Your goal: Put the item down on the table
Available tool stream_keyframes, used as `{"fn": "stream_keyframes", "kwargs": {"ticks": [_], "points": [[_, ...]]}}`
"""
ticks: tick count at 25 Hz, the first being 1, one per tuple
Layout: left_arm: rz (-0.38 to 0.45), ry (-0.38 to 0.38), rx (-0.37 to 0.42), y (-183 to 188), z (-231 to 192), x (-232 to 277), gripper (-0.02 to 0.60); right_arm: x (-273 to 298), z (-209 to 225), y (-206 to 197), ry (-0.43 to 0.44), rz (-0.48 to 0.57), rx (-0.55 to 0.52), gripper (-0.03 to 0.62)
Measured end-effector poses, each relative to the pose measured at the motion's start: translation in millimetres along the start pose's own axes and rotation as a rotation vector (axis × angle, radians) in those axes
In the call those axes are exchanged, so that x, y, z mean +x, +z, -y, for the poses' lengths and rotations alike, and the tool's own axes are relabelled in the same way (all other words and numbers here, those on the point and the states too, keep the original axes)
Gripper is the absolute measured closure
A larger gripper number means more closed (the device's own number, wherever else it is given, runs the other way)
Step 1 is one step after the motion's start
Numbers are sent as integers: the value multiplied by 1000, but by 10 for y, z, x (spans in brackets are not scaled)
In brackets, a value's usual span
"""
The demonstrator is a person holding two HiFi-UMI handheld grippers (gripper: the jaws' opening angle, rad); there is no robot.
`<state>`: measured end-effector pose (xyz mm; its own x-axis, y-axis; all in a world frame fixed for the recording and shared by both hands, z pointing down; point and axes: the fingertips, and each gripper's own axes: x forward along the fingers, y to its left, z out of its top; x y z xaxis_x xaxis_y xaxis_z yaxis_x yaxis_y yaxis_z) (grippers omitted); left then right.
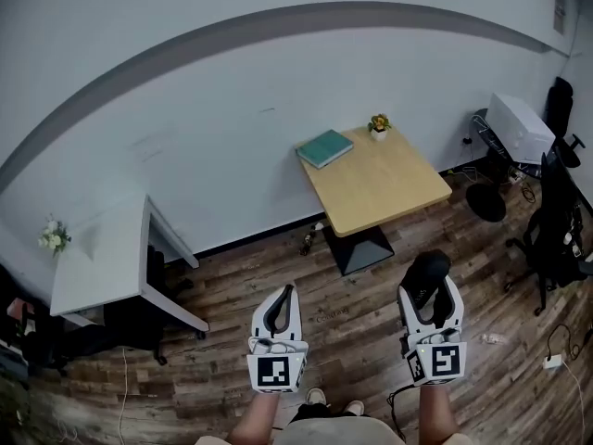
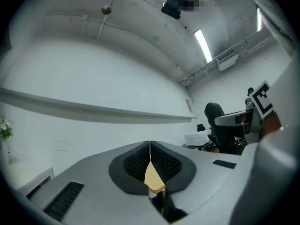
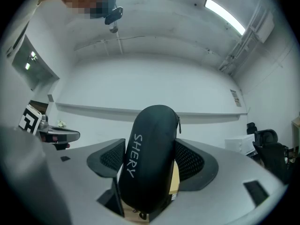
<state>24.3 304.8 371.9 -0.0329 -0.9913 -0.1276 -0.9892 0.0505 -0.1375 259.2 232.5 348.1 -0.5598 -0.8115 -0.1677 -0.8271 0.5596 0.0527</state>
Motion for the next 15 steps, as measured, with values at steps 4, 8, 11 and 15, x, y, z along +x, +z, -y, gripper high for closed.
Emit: {"fn": "stream_keyframes", "kwargs": {"ticks": [4, 8, 11, 15], "points": [[6, -11, -5, 4, -96, -19, 572, 60, -157, 15, 12, 7, 10, 250], [27, -12, -3, 8, -287, -41, 572, 143, -351, 4, 20, 5, -1, 250], [40, -14, -1, -8, -466, -49, 572, 235, -497, -9, 25, 1, -9, 250], [8, -30, -10, -79, -672, -58, 572, 368, -646, -23, 23, -1, -6, 250]]}}
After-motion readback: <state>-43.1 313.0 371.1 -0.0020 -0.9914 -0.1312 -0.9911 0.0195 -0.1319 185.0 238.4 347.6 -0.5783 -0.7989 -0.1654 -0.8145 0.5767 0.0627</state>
